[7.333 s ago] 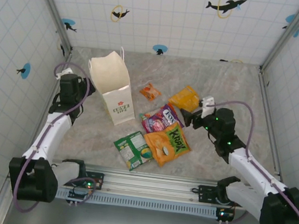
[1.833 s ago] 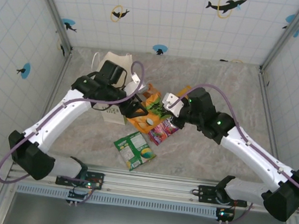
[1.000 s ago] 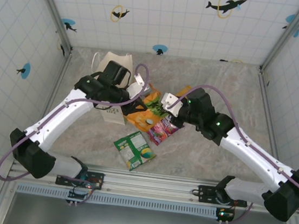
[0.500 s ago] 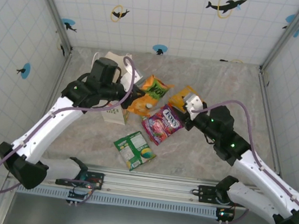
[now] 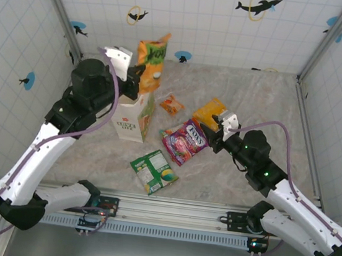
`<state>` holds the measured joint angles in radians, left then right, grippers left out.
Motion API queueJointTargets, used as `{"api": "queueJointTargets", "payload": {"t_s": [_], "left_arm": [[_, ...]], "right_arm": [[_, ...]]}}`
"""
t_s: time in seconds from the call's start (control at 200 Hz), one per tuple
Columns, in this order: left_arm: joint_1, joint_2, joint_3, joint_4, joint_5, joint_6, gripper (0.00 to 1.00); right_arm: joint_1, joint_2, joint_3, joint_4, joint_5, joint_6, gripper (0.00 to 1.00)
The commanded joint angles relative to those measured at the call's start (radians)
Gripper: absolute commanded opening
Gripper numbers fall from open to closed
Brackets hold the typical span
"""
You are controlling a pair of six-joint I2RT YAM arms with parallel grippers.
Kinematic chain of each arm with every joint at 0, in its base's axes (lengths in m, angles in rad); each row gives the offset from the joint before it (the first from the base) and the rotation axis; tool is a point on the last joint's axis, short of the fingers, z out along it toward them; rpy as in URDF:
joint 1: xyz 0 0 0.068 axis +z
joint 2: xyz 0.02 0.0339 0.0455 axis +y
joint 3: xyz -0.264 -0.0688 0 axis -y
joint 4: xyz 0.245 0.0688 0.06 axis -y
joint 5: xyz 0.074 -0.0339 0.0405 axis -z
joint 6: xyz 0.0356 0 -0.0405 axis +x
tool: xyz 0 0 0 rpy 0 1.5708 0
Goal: Place the snacks into the paper bag
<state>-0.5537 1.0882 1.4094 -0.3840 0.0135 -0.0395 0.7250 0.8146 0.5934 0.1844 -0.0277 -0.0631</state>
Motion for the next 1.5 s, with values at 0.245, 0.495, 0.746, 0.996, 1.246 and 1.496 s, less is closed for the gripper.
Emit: {"api": "queueJointTargets", "payload": {"t_s": [0.245, 0.495, 0.746, 0.996, 1.246, 1.496], "left_arm": [[0.038, 0.036, 0.129, 0.213, -0.306, -0.018, 0.00], [0.048, 0.107, 0.191, 0.039, -0.404, -0.020, 0.00], [0.090, 0.098, 0.076, 0.021, -0.384, -0.054, 0.00], [0.104, 0.115, 0.000, -0.023, -0.344, -0.092, 0.00], [0.107, 0.113, -0.054, -0.031, -0.307, -0.130, 0.00], [0.108, 0.106, -0.122, 0.024, -0.316, -0.143, 0.00]], "right_arm": [[-0.001, 0.002, -0.022, 0.087, -0.015, 0.031, 0.52], [0.003, 0.010, -0.027, 0.068, -0.016, 0.031, 0.51], [0.010, 0.032, -0.027, 0.063, -0.022, 0.038, 0.51], [0.018, 0.047, -0.030, 0.056, -0.017, 0.041, 0.51], [0.029, 0.058, -0.029, 0.053, -0.017, 0.044, 0.50], [0.035, 0.066, -0.036, 0.058, -0.014, 0.048, 0.50]]}}
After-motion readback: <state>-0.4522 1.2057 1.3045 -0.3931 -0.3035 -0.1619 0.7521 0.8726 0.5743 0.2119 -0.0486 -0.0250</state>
